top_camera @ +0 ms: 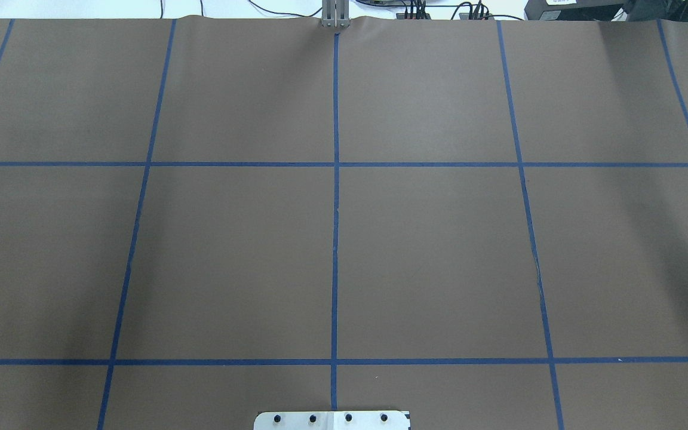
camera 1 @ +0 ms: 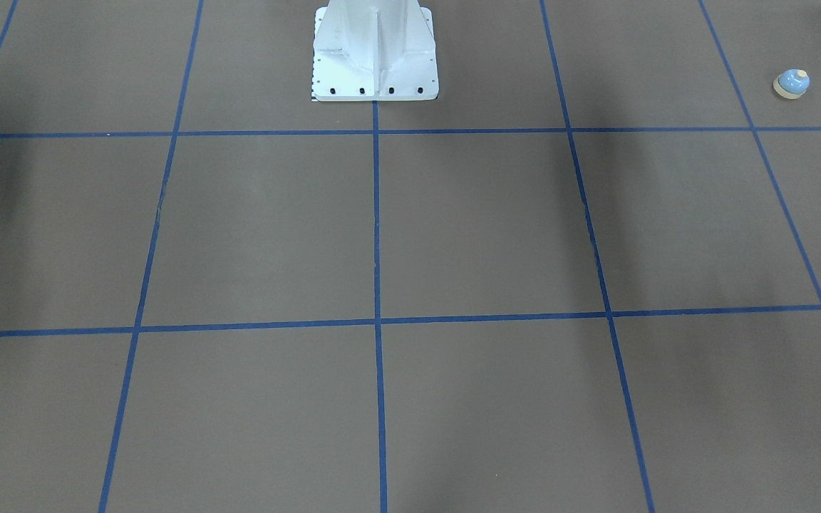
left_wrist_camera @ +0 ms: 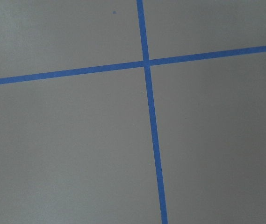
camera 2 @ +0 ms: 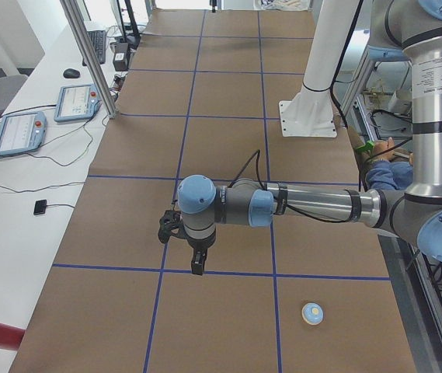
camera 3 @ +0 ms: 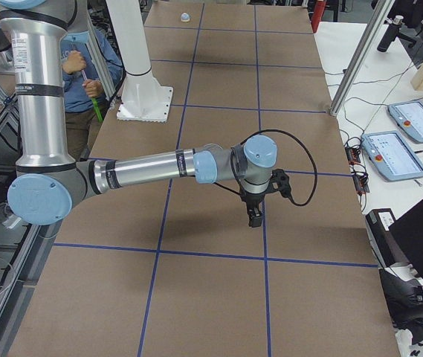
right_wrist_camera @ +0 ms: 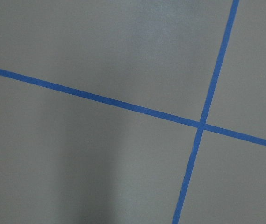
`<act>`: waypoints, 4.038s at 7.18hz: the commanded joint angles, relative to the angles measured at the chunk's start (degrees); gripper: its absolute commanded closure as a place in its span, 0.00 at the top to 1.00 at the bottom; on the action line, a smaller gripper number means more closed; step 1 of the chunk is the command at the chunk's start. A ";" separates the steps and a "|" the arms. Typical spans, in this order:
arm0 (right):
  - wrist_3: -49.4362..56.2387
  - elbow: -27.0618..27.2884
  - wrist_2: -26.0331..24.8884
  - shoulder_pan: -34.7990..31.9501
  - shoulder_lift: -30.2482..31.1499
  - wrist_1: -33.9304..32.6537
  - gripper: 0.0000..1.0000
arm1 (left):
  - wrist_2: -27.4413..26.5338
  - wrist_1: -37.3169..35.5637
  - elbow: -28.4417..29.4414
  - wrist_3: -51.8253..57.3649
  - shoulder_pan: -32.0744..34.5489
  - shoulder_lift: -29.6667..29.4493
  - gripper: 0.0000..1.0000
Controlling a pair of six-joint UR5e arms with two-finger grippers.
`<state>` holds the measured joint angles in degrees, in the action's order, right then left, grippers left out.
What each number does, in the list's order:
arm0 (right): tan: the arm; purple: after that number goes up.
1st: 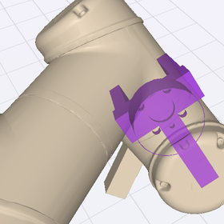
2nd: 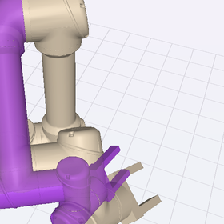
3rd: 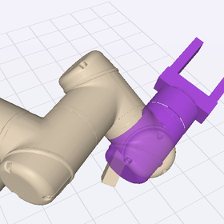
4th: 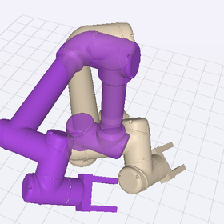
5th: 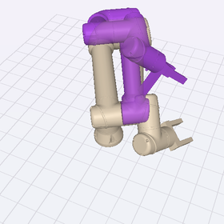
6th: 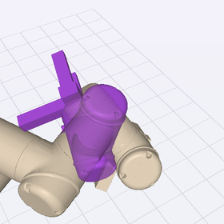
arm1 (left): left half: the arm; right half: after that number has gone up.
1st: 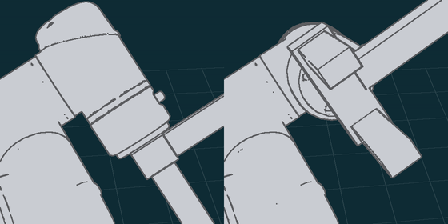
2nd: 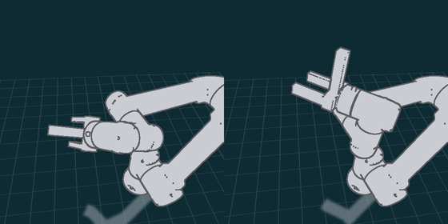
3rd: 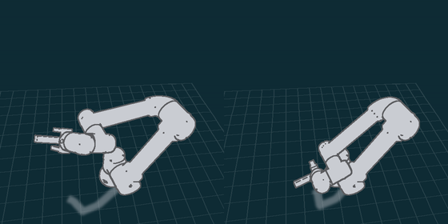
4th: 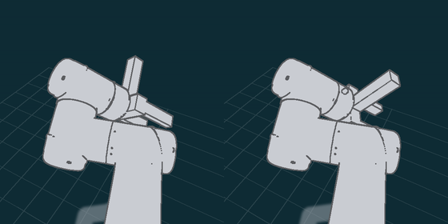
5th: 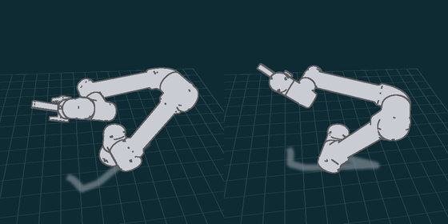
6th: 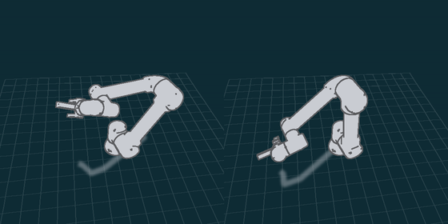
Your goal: Place and press bell with both arms
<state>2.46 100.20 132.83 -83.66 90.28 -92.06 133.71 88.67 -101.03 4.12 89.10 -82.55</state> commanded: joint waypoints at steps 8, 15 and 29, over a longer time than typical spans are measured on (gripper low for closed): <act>0.18 -0.36 3.84 -1.42 1.13 0.31 1.00 | 0.23 0.80 -0.48 0.10 0.02 2.84 1.00; 0.35 -1.06 5.50 -1.15 1.57 0.22 1.00 | 2.06 1.59 2.23 0.02 -0.24 6.77 1.00; 0.97 -0.88 5.95 4.91 2.01 0.57 1.00 | 7.27 4.76 16.04 -0.25 -16.92 17.95 1.00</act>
<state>3.43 99.17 138.76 -78.91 92.25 -91.51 141.99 93.46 -84.93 3.74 75.01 -64.94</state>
